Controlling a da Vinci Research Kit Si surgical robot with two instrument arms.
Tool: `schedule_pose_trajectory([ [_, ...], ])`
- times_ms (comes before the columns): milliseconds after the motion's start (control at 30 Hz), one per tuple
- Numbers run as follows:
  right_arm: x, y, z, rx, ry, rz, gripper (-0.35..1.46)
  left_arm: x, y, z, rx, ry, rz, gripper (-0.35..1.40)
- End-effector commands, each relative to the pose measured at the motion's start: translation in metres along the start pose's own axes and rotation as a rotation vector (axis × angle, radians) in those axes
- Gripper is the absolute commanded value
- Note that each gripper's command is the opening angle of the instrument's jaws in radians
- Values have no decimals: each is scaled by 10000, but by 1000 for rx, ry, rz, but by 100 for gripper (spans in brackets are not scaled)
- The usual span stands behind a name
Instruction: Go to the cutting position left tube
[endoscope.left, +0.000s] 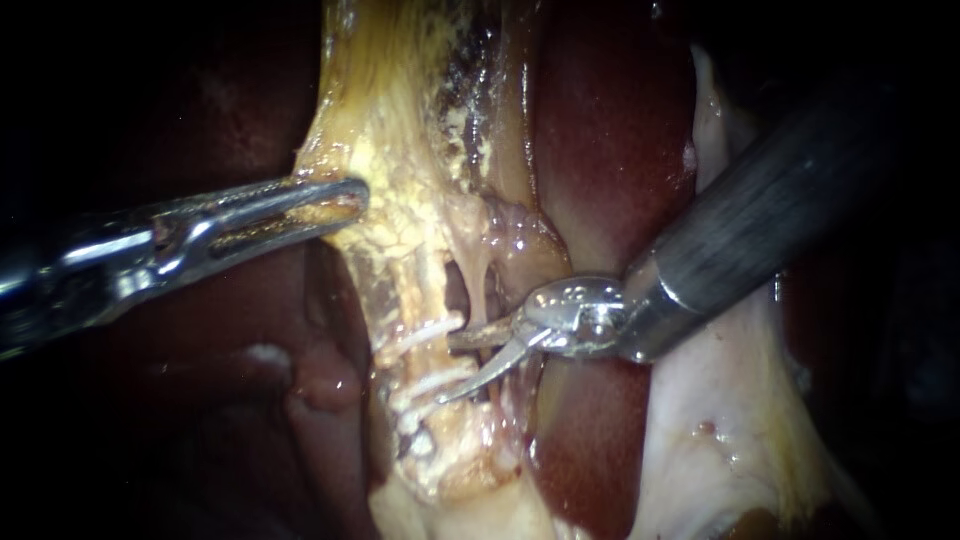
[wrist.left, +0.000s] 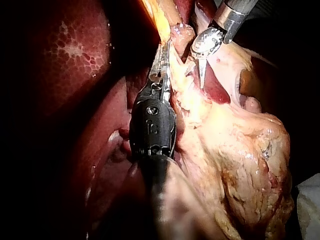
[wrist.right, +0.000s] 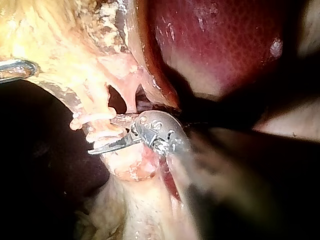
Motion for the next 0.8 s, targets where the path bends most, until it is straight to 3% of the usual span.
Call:
schedule_pose_trajectory([
  [33, 1, 1, 2, 4, 3, -2, 128, 1, 0, 1, -1, 0, 0, -35],
  [800, 15, -1, 38, 106, 37, -19, 123, 6, 16, 13, 1, -1, 2, -35],
])
